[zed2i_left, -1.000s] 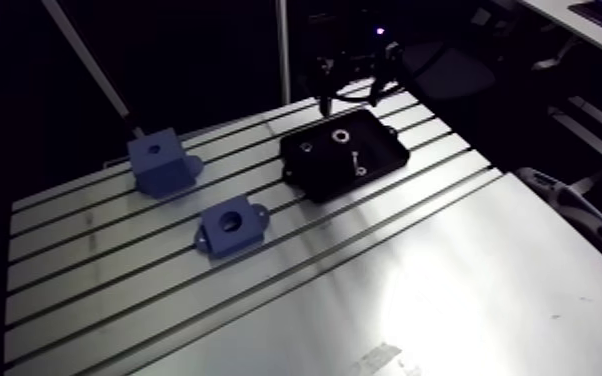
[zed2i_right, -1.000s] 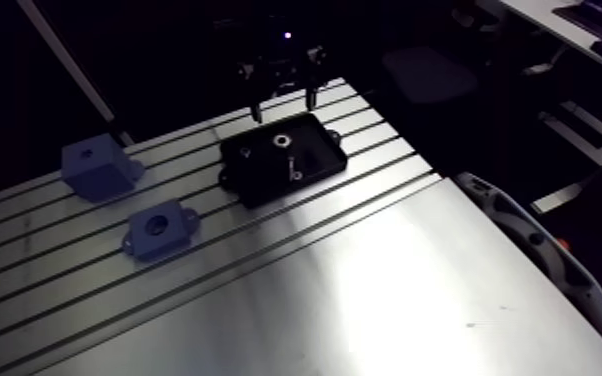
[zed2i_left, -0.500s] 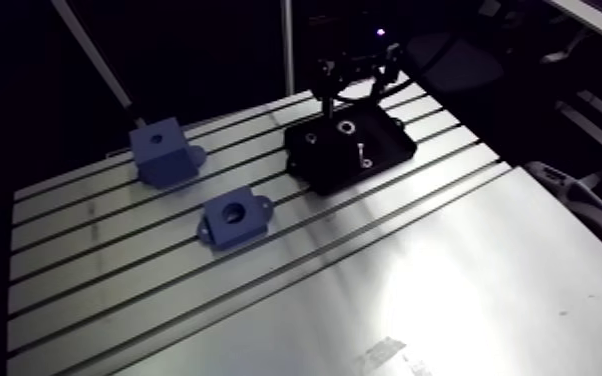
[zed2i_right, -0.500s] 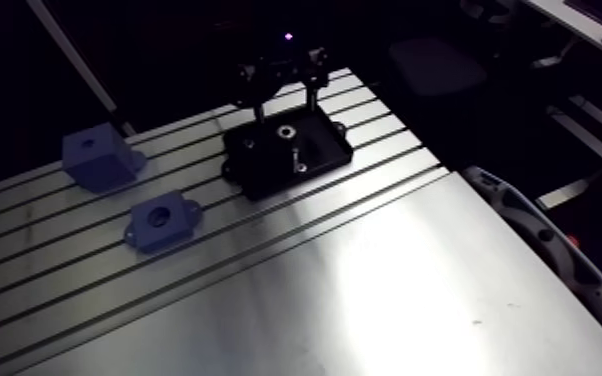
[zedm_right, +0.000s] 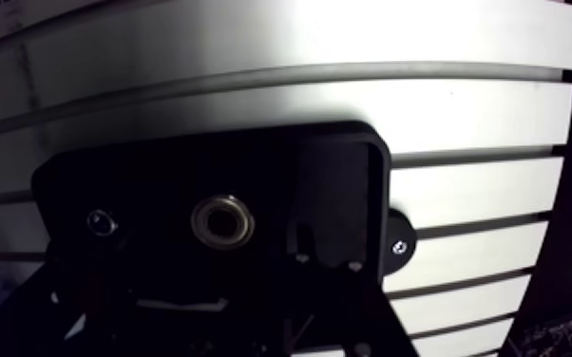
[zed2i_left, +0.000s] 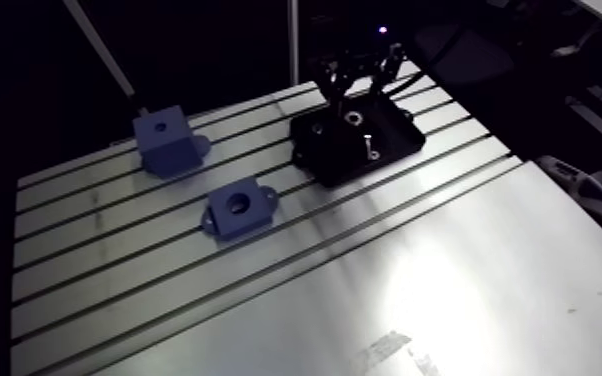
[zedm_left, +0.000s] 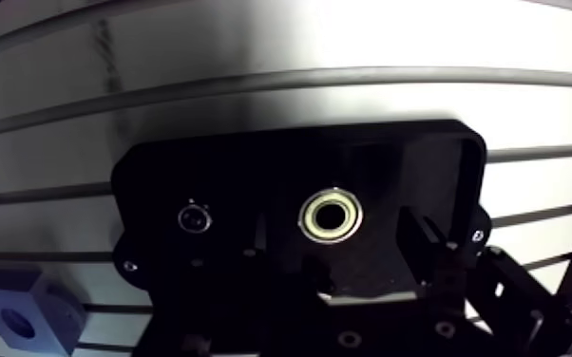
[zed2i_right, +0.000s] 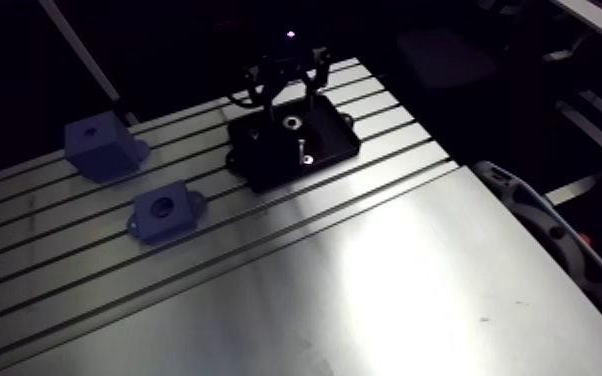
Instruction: Pick up the bearing and press it into the housing until flush.
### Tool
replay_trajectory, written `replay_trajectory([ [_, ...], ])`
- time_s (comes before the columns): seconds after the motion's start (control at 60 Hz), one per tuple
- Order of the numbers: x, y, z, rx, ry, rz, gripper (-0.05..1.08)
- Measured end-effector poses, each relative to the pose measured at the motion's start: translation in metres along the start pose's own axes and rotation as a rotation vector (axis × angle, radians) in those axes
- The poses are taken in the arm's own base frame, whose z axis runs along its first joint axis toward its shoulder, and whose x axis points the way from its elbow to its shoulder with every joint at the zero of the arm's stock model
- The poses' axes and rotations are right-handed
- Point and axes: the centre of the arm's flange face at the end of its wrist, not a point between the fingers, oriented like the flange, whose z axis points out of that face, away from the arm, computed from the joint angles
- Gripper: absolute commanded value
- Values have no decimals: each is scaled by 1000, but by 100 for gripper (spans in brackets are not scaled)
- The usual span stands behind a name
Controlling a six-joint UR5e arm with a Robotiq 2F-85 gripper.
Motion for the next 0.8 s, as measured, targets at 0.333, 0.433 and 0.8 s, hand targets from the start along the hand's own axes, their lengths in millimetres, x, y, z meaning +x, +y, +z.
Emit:
replay_trajectory([
  [0.333, 0, -1, 5, 3, -8, 0, 32],
  [0.433, -1, -1, 7, 4, -11, 0, 32],
  [0.8, -1, -1, 11, 6, -17, 0, 36],
])
